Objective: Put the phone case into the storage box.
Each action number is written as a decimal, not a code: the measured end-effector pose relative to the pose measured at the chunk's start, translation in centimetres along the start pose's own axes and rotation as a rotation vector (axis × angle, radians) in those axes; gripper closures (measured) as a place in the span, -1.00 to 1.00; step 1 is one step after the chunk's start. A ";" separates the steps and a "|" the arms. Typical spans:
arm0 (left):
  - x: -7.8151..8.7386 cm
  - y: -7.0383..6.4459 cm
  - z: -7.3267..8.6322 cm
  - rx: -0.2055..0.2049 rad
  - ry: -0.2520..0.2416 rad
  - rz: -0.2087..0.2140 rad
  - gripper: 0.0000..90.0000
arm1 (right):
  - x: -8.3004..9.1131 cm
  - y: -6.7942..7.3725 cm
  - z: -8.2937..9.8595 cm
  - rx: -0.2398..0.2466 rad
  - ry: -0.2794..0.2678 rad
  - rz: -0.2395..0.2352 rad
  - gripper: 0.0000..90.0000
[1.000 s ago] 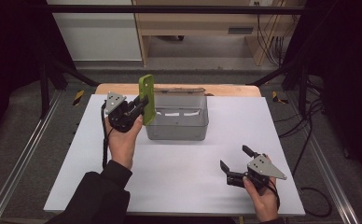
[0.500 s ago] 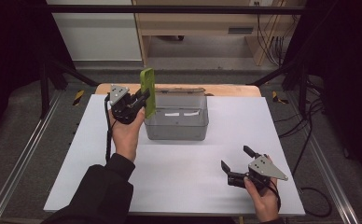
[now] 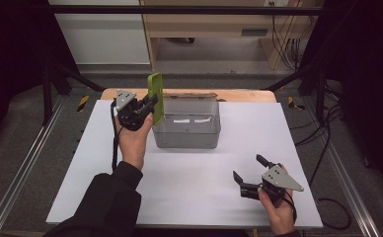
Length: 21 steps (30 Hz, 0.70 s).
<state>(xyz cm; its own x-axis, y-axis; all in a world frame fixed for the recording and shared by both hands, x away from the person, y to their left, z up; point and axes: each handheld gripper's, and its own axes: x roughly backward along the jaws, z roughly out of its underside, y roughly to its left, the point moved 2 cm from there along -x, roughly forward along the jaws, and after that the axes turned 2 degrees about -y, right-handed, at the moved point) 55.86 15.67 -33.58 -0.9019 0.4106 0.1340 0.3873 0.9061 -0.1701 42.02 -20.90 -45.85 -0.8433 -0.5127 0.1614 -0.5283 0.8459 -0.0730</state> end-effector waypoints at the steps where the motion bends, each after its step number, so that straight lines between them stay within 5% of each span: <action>1: -0.1 0.0 0.0 -0.002 0.002 0.000 0.72 | 0.0 0.0 0.0 0.000 0.001 -0.001 -0.88; 21: -0.8 0.4 0.5 -0.029 0.011 -0.025 0.72 | 0.0 0.2 0.0 0.004 0.003 -0.004 -0.89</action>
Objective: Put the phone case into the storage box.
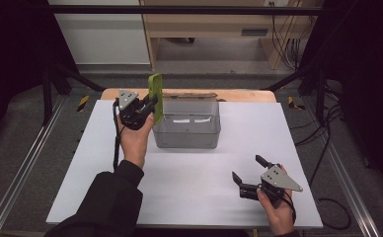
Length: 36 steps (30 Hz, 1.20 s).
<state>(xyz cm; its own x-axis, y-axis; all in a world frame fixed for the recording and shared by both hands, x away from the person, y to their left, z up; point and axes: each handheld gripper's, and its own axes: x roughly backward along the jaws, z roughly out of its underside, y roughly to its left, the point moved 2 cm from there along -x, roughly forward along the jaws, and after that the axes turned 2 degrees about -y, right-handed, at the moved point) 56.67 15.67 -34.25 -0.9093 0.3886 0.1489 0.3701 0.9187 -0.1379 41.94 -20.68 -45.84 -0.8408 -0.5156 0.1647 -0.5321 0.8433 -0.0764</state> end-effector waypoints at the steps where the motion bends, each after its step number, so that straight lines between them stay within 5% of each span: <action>1: 0.0 0.0 0.0 -0.001 0.000 -0.001 0.72 | 0.0 0.0 0.0 0.003 0.002 -0.002 -0.89; 9: -0.3 -0.7 0.3 -0.056 -0.001 -0.010 0.72 | 0.0 0.0 0.1 0.002 0.005 -0.005 -0.89; 36: -1.0 -0.4 1.2 -0.054 0.016 -0.025 0.72 | -0.1 0.0 0.2 0.002 0.011 -0.016 -0.90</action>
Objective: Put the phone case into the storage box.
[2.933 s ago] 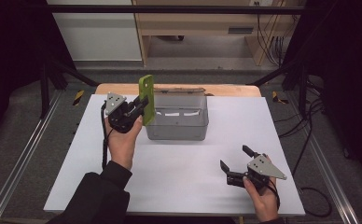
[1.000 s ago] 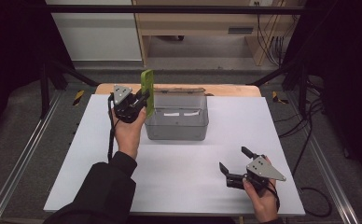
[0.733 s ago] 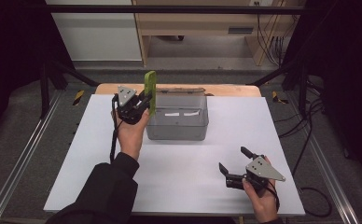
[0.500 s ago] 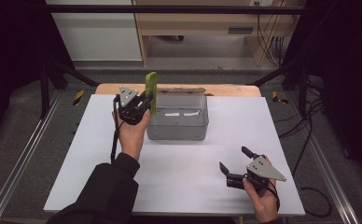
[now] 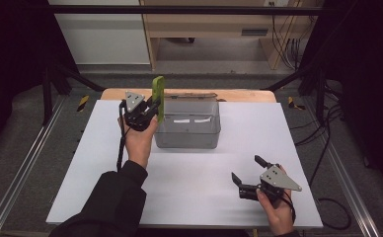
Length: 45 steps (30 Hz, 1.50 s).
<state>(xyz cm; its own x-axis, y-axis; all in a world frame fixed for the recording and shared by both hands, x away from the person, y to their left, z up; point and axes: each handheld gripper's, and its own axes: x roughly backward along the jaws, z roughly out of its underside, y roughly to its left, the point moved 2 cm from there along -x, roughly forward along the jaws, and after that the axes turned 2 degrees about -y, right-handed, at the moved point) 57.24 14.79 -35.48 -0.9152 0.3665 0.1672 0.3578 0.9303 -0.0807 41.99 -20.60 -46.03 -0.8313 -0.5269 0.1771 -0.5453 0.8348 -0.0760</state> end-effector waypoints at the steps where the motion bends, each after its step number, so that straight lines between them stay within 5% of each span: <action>1: 0.0 0.0 0.0 0.000 0.000 0.000 0.72 | 0.0 0.0 0.0 0.000 0.001 -0.001 -0.90; 11: -0.2 0.1 0.2 -0.022 0.012 -0.021 0.72 | -0.1 0.0 0.1 0.000 0.003 -0.003 -0.90; 45: -1.3 0.5 1.5 -0.004 0.090 -0.056 0.72 | -0.2 0.1 0.2 0.000 0.019 -0.017 -0.90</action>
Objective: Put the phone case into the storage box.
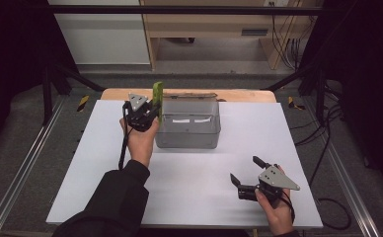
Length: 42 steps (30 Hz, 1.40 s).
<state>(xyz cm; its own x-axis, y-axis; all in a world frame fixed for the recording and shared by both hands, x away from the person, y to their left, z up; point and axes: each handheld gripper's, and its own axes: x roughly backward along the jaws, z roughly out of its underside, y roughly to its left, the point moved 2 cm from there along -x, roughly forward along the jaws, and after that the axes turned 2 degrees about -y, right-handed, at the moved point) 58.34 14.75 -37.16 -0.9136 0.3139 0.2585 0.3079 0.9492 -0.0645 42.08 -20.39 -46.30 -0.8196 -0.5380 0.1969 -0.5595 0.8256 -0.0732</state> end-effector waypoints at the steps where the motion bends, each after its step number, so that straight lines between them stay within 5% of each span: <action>1: 0.0 0.0 0.0 0.001 0.001 -0.001 0.72 | 0.0 0.0 0.0 0.000 0.000 0.000 -0.90; 42: -1.7 0.5 1.3 0.017 0.074 0.002 0.72 | -0.1 -0.1 0.1 0.000 0.011 -0.008 -0.90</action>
<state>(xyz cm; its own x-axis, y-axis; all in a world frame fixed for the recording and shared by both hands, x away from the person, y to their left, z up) 59.68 14.78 -38.85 -0.8907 0.3136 0.3290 0.3041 0.9492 -0.0814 42.18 -20.41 -46.46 -0.8138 -0.5428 0.2079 -0.5661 0.8212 -0.0719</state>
